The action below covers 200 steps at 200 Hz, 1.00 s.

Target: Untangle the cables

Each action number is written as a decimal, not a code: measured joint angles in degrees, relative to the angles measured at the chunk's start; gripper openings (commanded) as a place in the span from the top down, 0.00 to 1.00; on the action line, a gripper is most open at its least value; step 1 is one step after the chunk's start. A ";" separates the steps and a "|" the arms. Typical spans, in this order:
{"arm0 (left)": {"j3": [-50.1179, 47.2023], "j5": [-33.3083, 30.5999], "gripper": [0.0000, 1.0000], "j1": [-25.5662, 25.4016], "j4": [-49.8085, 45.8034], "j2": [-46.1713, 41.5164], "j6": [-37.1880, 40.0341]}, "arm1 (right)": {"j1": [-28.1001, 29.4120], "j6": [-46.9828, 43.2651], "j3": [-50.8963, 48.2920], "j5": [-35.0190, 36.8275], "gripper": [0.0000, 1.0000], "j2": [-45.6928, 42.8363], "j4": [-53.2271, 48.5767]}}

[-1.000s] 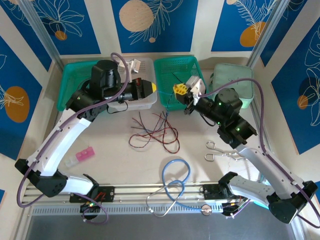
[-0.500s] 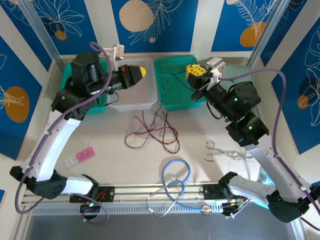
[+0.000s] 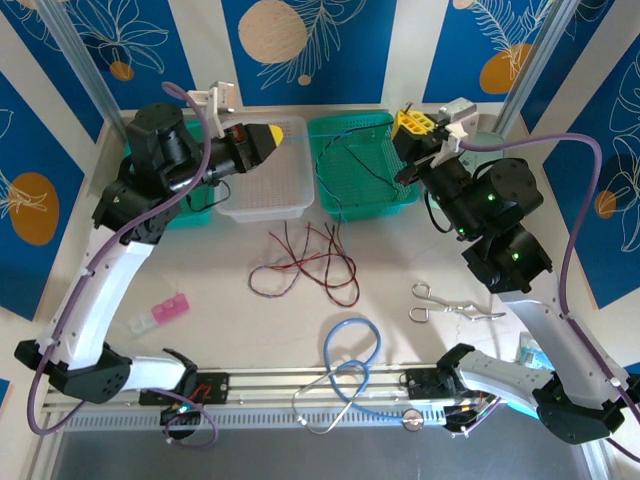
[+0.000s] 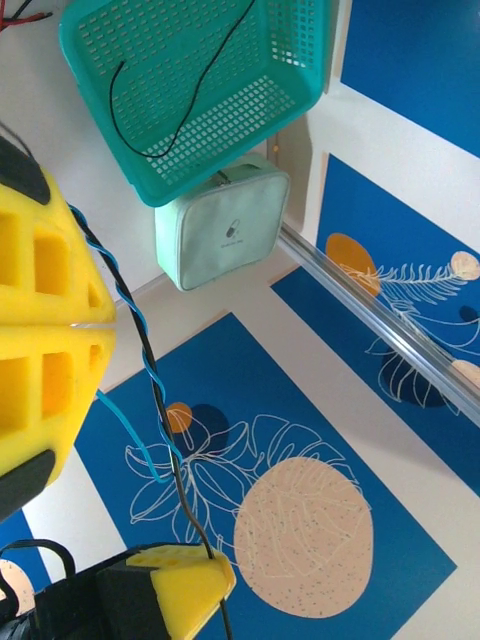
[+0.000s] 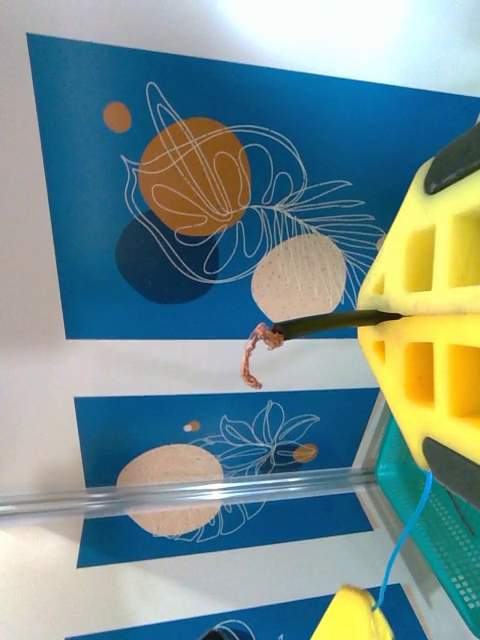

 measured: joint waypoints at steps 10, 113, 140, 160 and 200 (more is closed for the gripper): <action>0.24 -0.15 1.00 0.17 0.24 -0.44 -0.72 | 0.00 -0.17 0.00 0.39 1.00 0.00 0.02; 2.12 -3.04 1.00 1.64 -1.27 -4.59 -0.33 | -2.51 -2.73 1.64 4.39 1.00 -1.64 -0.11; 0.24 -3.56 1.00 2.93 -2.97 -5.99 0.59 | -5.33 -2.51 1.62 4.72 1.00 -2.89 -1.44; -1.27 -3.80 1.00 3.91 -3.89 -7.15 0.98 | -7.96 -1.64 1.38 5.22 1.00 -3.93 -2.67; -6.21 -3.78 1.00 6.01 -5.81 -10.21 1.33 | -13.31 0.31 -0.92 5.42 1.00 -6.32 -4.90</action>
